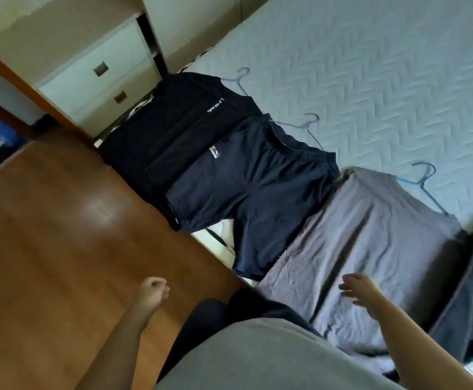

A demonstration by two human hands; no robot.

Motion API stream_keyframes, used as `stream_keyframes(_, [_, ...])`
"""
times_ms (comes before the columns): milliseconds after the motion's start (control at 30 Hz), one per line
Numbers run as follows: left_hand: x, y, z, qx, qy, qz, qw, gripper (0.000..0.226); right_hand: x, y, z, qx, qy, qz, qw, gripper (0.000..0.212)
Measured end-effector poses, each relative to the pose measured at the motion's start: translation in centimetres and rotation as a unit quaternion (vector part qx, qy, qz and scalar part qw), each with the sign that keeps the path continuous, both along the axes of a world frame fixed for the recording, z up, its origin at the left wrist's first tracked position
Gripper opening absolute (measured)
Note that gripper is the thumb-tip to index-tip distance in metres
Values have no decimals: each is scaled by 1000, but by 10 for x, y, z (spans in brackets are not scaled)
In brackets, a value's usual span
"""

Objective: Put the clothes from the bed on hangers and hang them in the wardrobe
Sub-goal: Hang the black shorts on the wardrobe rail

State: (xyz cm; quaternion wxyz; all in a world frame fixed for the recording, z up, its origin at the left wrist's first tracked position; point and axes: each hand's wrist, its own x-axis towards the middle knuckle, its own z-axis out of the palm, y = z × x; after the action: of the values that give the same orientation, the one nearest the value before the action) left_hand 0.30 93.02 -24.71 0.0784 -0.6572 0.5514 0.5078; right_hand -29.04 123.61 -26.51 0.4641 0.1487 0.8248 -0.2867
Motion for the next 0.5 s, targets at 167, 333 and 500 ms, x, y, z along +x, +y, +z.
stream_keyframes(167, [-96, -21, -3, -24, 20, -161, 986, 24, 10, 7, -6, 21, -25, -62, 998, 12])
stream_keyframes(333, [-150, -45, -10, -8, 7, -253, 967, 22, 29, 22, -8, 81, -71, -124, 986, 9])
stream_keyframes(500, [-194, -89, -19, 29, 20, -325, 945, 16, 22, -1, 1, 101, -63, -198, 973, 11])
